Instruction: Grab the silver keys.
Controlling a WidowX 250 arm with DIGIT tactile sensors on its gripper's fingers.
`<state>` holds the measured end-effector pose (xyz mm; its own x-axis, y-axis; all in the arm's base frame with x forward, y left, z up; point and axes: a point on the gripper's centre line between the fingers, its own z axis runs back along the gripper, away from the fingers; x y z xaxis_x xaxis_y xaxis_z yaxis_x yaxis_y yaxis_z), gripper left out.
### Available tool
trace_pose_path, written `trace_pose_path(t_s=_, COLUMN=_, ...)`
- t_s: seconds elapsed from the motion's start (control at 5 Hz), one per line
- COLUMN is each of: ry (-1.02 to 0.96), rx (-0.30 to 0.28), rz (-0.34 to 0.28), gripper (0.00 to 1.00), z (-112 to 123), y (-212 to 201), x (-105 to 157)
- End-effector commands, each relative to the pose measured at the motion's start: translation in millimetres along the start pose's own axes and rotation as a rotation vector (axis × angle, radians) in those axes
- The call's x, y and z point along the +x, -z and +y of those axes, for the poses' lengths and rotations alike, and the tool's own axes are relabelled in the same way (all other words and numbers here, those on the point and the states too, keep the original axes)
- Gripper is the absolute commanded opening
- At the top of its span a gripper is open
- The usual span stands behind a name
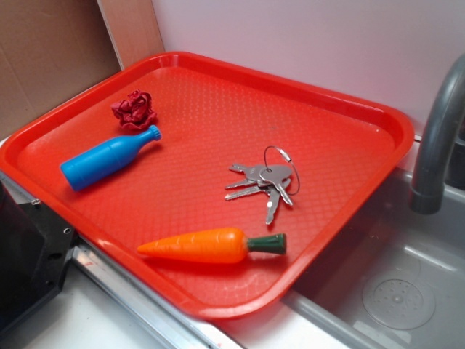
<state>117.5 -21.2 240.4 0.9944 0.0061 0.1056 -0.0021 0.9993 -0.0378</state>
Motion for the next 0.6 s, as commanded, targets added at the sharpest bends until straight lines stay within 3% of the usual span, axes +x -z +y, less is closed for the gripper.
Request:
trace_pose_path(t_s=0.0, ry=0.0, rx=0.0, rz=0.0, gripper=1.0, z=0, y=0, x=0)
trace_pose_path(t_s=0.4, ry=0.475, rx=-0.042, rz=-0.143, gripper=1.0, z=-6, y=24, x=44)
